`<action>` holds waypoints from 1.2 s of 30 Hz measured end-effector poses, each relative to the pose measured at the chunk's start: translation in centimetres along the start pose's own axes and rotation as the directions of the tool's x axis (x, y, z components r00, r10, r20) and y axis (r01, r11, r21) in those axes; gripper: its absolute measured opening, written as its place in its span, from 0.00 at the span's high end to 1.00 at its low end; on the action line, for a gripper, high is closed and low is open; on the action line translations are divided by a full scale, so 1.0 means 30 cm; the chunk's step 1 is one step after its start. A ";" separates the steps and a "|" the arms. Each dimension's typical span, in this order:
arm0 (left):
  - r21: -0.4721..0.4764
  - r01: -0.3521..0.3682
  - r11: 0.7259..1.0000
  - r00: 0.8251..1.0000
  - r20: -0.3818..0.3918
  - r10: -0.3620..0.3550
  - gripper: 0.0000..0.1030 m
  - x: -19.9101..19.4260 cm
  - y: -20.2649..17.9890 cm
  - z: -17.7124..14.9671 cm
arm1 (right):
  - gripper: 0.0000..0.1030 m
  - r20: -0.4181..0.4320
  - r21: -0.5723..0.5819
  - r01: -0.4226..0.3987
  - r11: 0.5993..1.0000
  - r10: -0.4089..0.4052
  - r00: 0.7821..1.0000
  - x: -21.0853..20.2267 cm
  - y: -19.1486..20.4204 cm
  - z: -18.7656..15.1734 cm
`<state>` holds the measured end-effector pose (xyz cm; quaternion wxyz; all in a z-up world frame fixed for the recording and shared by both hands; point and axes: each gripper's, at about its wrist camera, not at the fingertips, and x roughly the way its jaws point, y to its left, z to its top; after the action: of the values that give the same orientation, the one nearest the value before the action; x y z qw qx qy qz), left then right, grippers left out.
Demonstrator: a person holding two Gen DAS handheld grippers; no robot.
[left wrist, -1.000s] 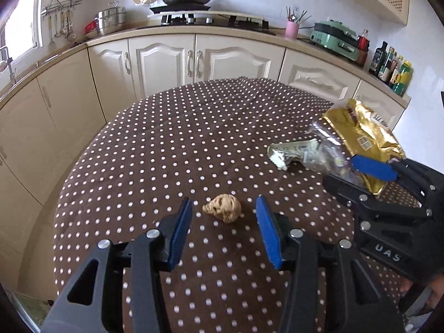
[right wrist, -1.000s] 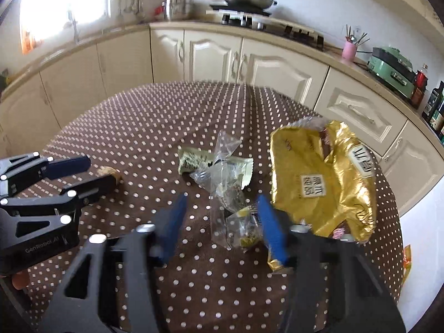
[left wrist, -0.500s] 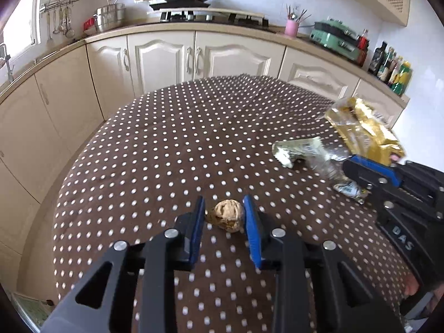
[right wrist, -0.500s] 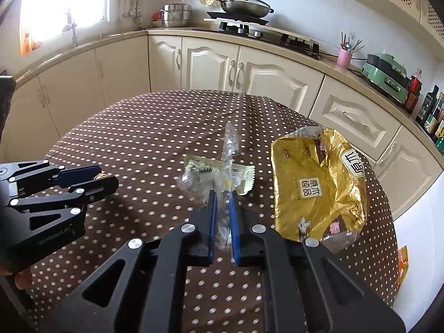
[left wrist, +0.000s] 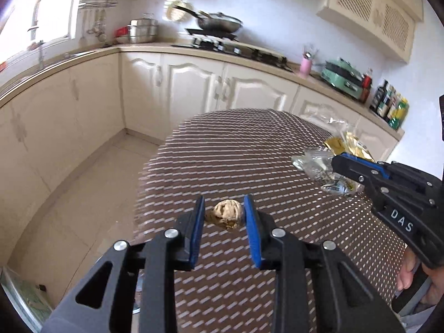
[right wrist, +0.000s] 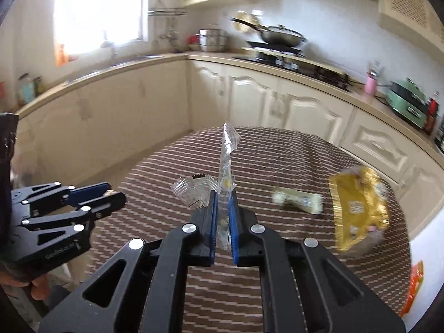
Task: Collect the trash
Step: 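Carry both items over the blue bucket and open both grippers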
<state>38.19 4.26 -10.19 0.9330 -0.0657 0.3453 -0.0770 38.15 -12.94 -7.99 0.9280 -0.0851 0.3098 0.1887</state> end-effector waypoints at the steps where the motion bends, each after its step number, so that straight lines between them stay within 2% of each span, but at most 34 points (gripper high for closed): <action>1: -0.009 -0.007 1.000 1.000 0.006 0.007 0.73 -0.023 0.031 -0.006 | 0.93 0.005 -0.008 -0.016 1.000 0.016 1.000 -0.001 0.034 0.004; 5: -0.077 -0.069 0.995 0.997 0.029 0.071 0.73 -0.145 0.214 -0.071 | 0.93 0.028 -0.040 -0.138 0.990 0.139 0.990 0.004 0.244 0.017; 10: -0.169 -0.157 0.973 0.986 0.029 0.164 0.73 -0.253 0.438 -0.162 | 0.93 -0.011 -0.095 -0.243 0.965 0.243 0.970 0.075 0.507 0.013; 12: -0.194 -0.200 0.960 0.978 0.019 0.207 0.73 -0.277 0.514 -0.204 | 0.93 -0.026 -0.115 -0.272 0.955 0.271 0.962 0.111 0.598 0.005; 18: -0.286 -0.265 0.921 0.964 -0.054 0.261 0.73 -0.275 0.736 -0.346 | 0.93 -0.126 -0.133 -0.347 0.928 0.331 0.935 0.263 0.839 -0.074; 23: -0.343 -0.279 0.897 0.960 -0.127 0.250 0.73 -0.192 0.871 -0.459 | 0.93 -0.229 -0.125 -0.372 0.920 0.338 0.913 0.413 0.952 -0.160; 30: -0.402 -0.284 0.871 0.953 -0.218 0.210 0.73 -0.015 0.995 -0.566 | 0.92 -0.314 -0.086 -0.365 0.927 0.323 0.893 0.611 1.011 -0.232; 36: -0.425 -0.295 0.856 0.945 -0.264 0.194 0.73 0.078 1.074 -0.616 | 0.88 -0.327 -0.072 -0.332 0.940 0.292 0.899 0.734 1.020 -0.253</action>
<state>31.01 34.09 -31.26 0.8509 -0.2308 0.4564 0.1199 37.92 19.52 -28.64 0.8177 -0.1216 0.4494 0.3386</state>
